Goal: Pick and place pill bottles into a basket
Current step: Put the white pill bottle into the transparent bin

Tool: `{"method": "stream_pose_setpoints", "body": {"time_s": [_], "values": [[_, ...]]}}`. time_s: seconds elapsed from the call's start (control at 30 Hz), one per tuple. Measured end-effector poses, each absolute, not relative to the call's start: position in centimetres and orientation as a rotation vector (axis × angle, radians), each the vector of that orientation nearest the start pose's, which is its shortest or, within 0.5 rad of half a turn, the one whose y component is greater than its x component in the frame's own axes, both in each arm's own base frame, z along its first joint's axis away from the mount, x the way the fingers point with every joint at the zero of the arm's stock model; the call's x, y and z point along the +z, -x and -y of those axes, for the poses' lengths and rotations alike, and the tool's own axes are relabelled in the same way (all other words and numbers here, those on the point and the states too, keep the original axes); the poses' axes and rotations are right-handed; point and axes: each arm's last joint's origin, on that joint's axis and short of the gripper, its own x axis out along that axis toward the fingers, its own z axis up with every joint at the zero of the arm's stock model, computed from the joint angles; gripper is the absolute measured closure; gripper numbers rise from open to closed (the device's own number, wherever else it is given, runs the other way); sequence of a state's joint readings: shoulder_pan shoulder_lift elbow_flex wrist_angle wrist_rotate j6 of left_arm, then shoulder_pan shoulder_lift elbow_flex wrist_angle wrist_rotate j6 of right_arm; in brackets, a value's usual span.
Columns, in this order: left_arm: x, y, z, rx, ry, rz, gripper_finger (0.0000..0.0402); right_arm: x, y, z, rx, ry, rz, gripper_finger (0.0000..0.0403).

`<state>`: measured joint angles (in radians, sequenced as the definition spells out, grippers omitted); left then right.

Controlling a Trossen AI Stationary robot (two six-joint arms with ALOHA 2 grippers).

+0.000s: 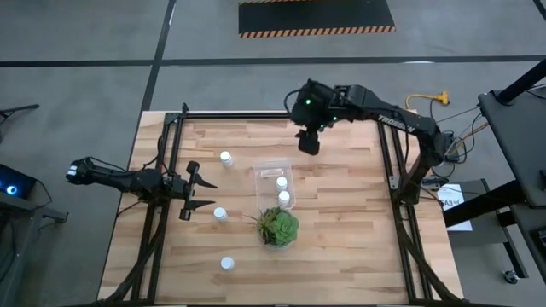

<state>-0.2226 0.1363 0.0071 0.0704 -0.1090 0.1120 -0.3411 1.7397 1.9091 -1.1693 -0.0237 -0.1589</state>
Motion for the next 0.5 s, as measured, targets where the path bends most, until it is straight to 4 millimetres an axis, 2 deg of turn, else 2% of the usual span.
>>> {"method": "stream_pose_setpoints", "body": {"time_s": [0.17, 0.5], "values": [[16.2, -10.4, 2.0, -0.117, -0.122, -0.052, 0.0198, 38.2, -31.6, 13.3, -0.184, -0.101, -1.031, 0.0218], [16.1, -10.4, 2.0, -0.117, -0.122, -0.052, 0.0198, 37.6, -29.0, 16.1, -0.194, -0.121, -1.151, 0.0218]]}}
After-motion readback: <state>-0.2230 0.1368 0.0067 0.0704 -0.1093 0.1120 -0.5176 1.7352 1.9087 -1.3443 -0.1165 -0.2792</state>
